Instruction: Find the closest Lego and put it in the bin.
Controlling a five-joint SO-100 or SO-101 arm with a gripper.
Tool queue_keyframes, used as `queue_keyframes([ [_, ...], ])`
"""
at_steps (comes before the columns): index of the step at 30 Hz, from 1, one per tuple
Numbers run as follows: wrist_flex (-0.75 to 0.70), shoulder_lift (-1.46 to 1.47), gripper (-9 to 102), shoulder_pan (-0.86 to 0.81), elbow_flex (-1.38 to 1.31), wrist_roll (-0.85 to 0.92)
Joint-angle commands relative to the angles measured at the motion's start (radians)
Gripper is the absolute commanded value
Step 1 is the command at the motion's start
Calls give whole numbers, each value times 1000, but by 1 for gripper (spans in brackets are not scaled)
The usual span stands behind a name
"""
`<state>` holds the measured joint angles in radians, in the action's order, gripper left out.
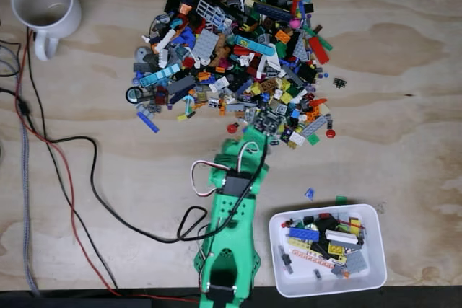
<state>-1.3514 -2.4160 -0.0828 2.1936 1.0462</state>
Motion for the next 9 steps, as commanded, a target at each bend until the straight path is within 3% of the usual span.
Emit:
queue_keyframes([
  [1,37,-41,21,195,17,-66],
  [9,41,-46,21,256,43,-110],
])
